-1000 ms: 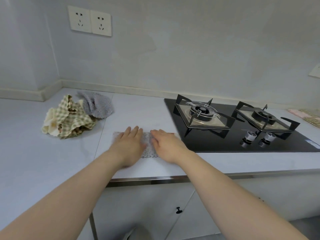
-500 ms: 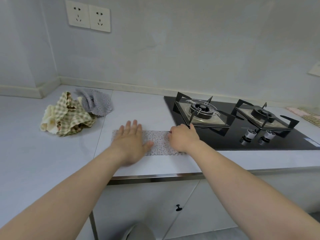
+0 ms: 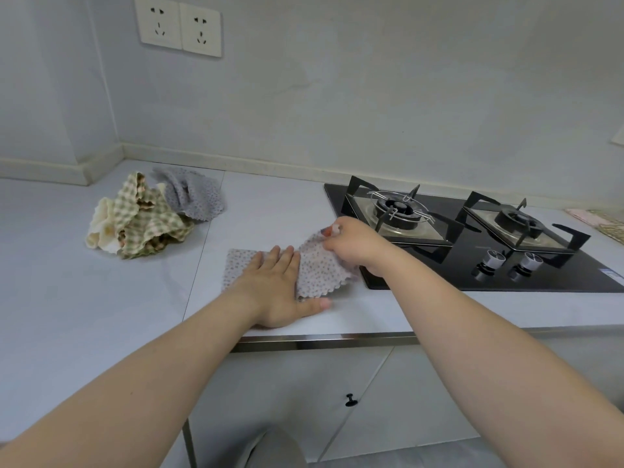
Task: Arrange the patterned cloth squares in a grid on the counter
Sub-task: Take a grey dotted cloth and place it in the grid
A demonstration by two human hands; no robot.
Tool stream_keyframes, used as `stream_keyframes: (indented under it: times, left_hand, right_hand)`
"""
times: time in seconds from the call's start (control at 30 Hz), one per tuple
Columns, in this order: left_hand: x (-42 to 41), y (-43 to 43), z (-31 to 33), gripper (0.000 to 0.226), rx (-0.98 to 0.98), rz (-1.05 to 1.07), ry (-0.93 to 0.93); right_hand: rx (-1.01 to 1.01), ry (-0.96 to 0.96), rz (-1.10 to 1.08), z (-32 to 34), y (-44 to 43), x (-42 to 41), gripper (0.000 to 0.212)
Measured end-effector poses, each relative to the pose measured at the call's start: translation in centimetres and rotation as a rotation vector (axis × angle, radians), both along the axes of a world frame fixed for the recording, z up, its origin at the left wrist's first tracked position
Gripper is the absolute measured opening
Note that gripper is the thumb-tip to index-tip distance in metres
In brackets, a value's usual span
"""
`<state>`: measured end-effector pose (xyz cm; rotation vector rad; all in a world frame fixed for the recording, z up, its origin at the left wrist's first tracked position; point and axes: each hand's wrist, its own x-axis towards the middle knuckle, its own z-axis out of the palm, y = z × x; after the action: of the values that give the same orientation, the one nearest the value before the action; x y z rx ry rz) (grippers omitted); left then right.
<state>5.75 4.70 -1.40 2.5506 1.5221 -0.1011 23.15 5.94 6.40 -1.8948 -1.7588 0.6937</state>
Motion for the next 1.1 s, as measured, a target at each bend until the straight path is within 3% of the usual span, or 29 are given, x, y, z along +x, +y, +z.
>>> stream_keyframes:
  times: [0.1, 0.33, 0.47, 0.53, 0.6, 0.7, 0.83, 0.9, 1.03, 1.1]
  left_hand:
    - [1.0, -1.0, 0.0, 0.123, -0.013, 0.002, -0.010]
    - [2.5, -2.3, -0.1, 0.123, -0.009, 0.047, 0.002]
    - [1.8, -1.6, 1.3, 0.133, -0.141, 0.029, -0.089]
    - [0.0, -0.6, 3.3, 0.120, -0.286, 0.042, -0.273]
    - [-2.3, 0.5, 5.3, 0.098, -0.450, 0.138, -0.574]
    - [-5.2, 1.8, 7.0, 0.060, -0.476, 0.364, -0.875]
    - [-7.3, 2.0, 7.0, 0.033, -0.524, 0.585, -0.912]
    - [-7.5, 1.8, 6.8, 0.025, -0.579, 0.618, -0.901]
    - [-7.0, 1.7, 6.2, 0.042, -0.645, 0.651, -0.948]
    - [-7.0, 2.2, 5.8, 0.052, -0.630, 0.666, -0.992]
  right_hand:
    - [0.073, 0.113, -0.035, 0.8, -0.5, -1.4, 0.012]
    - [0.312, -0.324, 0.025, 1.2, -1.0, -3.3, 0.027]
    - [0.332, -0.460, -0.009, 1.3, -1.0, -3.5, 0.027]
    - [0.281, -0.430, -0.021, 1.3, -1.0, -3.7, 0.026]
    - [0.232, -0.333, -0.017, 1.3, -1.1, -4.0, 0.024]
    - [0.165, -0.237, 0.036, 1.1, -1.5, -5.4, 0.022]
    - [0.079, -0.209, 0.104, 0.2, -1.8, -8.2, 0.021]
    - [0.020, -0.222, 0.126, -0.5, -1.7, -9.4, 0.011]
    - [-0.056, -0.217, 0.159, -2.1, -1.4, -10.8, 0.010]
    - [-0.111, -0.184, 0.206, -2.7, -1.3, -10.8, 0.030]
